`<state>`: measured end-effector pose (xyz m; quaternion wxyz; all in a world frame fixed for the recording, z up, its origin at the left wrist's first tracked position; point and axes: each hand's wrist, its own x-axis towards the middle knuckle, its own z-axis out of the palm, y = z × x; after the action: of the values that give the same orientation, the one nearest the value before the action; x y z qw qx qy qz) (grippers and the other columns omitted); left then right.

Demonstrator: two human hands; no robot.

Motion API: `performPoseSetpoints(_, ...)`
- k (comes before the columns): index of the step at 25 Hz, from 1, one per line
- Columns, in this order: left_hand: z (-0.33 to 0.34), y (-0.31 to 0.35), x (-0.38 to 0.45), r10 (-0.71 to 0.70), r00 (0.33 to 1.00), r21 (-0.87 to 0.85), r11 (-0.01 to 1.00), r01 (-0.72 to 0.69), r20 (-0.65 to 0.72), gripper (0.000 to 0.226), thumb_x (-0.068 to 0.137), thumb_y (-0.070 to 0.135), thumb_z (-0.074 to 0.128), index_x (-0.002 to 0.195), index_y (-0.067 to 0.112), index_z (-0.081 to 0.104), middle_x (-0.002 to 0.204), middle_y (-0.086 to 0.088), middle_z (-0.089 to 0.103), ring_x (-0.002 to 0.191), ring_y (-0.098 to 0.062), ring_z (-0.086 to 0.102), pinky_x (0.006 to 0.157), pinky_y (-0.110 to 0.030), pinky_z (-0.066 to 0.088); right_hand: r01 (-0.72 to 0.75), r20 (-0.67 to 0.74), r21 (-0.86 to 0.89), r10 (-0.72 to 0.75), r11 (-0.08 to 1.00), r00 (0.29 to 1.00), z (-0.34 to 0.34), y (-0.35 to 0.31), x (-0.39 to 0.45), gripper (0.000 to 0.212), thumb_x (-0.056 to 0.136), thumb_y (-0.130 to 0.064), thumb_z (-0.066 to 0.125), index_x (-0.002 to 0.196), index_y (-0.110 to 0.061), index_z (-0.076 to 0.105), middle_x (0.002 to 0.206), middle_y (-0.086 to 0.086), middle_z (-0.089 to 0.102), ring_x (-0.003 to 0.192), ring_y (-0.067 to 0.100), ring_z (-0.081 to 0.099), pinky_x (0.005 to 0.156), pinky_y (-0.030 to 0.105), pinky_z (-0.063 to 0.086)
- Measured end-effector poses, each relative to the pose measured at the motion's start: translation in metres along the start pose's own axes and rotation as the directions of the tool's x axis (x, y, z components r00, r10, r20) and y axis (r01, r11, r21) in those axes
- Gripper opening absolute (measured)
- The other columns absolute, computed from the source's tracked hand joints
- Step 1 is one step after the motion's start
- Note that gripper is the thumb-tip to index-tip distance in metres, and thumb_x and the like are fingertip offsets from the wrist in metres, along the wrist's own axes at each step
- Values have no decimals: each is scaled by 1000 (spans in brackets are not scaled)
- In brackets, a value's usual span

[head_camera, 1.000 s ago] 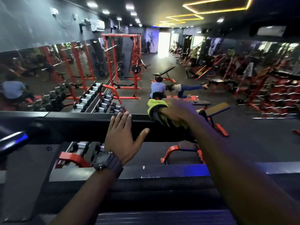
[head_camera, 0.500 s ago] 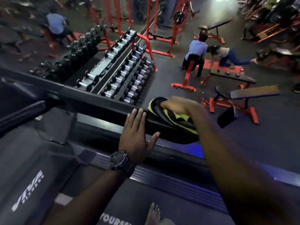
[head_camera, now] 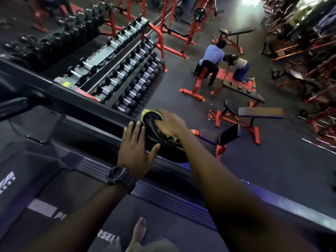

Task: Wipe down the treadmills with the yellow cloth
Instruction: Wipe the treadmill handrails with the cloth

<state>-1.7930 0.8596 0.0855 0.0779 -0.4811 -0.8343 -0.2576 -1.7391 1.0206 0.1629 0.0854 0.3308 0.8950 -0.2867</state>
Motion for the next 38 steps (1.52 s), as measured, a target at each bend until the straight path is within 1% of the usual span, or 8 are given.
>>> performPoseSetpoints(4,2,13,-3,-68,997,40,997,67,28,77,94,55,36,140,-6,42,154,-23,30,147,-37,17,119,-53,18,258,68,278,-287,925,956,-14,37,5,53,92,-4,62,140,-24,54,136,-7,58,120,1,54,108,21,39)
performPoseSetpoints(10,20,64,0,-310,950,171,939,300,32,86,94,63,24,149,-3,26,160,-18,16,150,-30,5,122,-48,11,146,264,597,-365,789,893,-9,106,9,48,95,13,45,139,-4,50,128,3,63,114,5,62,100,19,44)
performPoseSetpoints(13,45,121,-2,-496,866,135,856,499,-60,77,96,53,29,148,-4,27,159,-19,17,150,-30,8,121,-47,15,87,228,753,-383,653,895,1,96,35,46,94,5,43,130,-22,54,121,13,65,109,21,62,87,19,47)
performPoseSetpoints(18,65,178,-3,-650,748,73,746,661,-129,64,98,35,25,147,-6,29,158,-22,17,148,-33,13,120,-48,18,131,231,774,-468,620,853,-1,180,-16,48,92,-17,54,130,-46,58,129,-7,65,119,13,61,101,33,49)
performPoseSetpoints(23,77,191,17,-757,625,-14,639,769,-189,72,95,42,16,151,-2,16,162,-17,2,150,-22,-6,123,-37,1,107,232,811,-484,575,844,5,114,35,49,97,3,42,138,-21,55,135,4,61,121,15,58,99,21,47)
performPoseSetpoints(29,93,191,22,-744,592,-37,632,774,-310,67,95,35,26,150,-3,20,162,-17,7,151,-26,-2,123,-42,5,28,283,797,-413,604,865,17,188,1,49,87,-23,52,136,-25,56,131,-1,64,122,15,60,110,39,43)
performPoseSetpoints(36,102,192,24,-691,572,-9,642,767,-442,65,95,37,26,150,2,28,161,-10,19,151,-16,5,123,-32,4,261,93,836,-593,483,800,48,48,108,40,96,6,42,120,-23,57,114,1,63,111,16,58,89,16,44)
performPoseSetpoints(38,106,194,27,-662,555,39,624,780,-504,66,93,37,26,149,3,31,160,-9,22,150,-14,8,122,-27,4,346,-1,850,-657,396,754,55,54,107,36,99,1,45,115,-27,59,109,-3,64,99,2,61,81,8,43)
